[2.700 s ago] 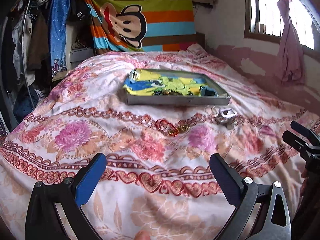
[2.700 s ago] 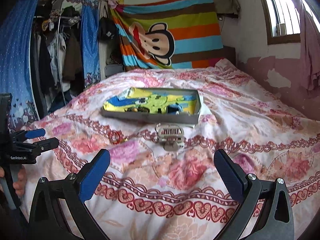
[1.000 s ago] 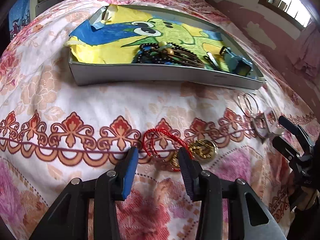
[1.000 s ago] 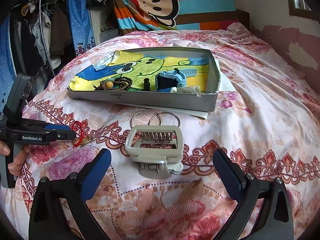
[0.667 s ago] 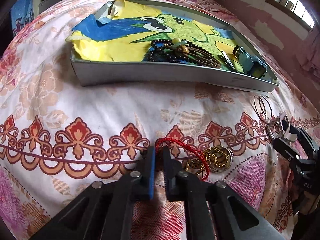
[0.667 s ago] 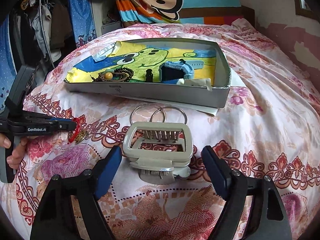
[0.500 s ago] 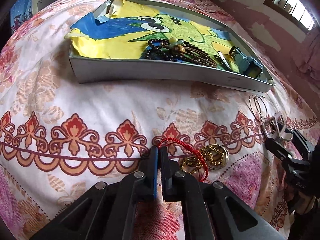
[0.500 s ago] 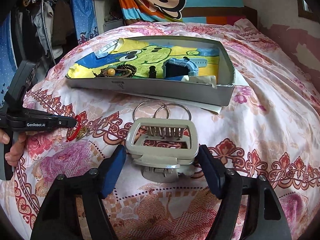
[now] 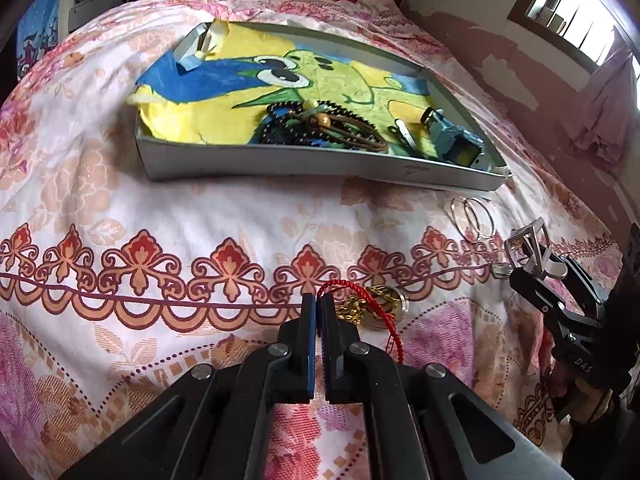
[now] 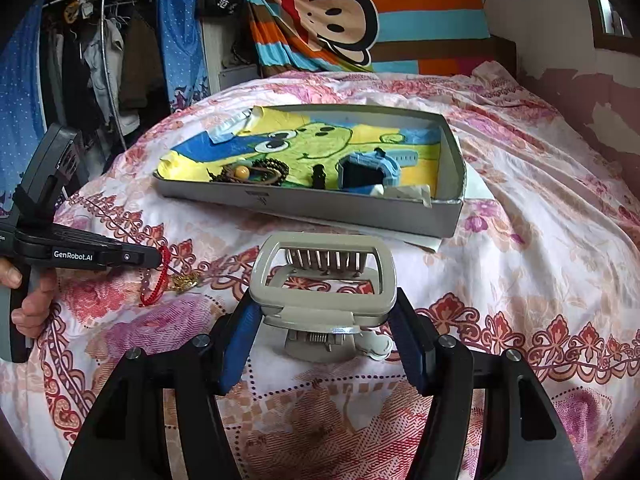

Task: Organize jewelry
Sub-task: 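Grasp the red bead bracelet with the left tool while the right tool grasps the beige claw clip, then carry the bracelet and claw clip over the tray and open both tools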

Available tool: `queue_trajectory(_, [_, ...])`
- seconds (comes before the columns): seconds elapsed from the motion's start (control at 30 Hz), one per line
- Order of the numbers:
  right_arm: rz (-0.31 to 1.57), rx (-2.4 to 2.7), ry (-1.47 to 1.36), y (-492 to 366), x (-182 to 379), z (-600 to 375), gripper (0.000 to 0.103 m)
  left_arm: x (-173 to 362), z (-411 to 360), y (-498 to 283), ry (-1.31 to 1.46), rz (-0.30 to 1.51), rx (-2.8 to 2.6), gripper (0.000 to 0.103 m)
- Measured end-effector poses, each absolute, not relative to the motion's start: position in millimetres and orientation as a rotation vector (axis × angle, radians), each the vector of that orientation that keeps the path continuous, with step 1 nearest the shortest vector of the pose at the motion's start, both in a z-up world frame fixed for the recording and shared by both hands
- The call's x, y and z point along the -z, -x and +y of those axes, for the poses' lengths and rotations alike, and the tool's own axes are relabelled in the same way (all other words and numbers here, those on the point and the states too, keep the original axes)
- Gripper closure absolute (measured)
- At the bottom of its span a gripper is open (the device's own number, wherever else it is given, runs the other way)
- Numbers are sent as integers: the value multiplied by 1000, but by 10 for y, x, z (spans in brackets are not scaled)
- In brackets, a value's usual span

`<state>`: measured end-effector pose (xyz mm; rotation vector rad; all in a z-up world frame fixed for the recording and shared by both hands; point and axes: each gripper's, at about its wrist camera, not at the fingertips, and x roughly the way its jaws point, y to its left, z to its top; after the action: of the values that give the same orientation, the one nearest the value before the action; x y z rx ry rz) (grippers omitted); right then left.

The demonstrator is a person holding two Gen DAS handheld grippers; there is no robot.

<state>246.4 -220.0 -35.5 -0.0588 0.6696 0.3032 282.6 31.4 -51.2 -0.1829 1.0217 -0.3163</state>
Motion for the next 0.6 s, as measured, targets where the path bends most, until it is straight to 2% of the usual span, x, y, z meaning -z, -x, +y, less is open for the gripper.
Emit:
queue_trajectory(0.3, [602,-314,22,-2503,147,-2241,45,119,221,-2810,214,936,338,100])
queue_trajectory(0.6, [509,-303,-9,-2918,-223,-2341,45,-450,-87,-3323,158,807,299,100])
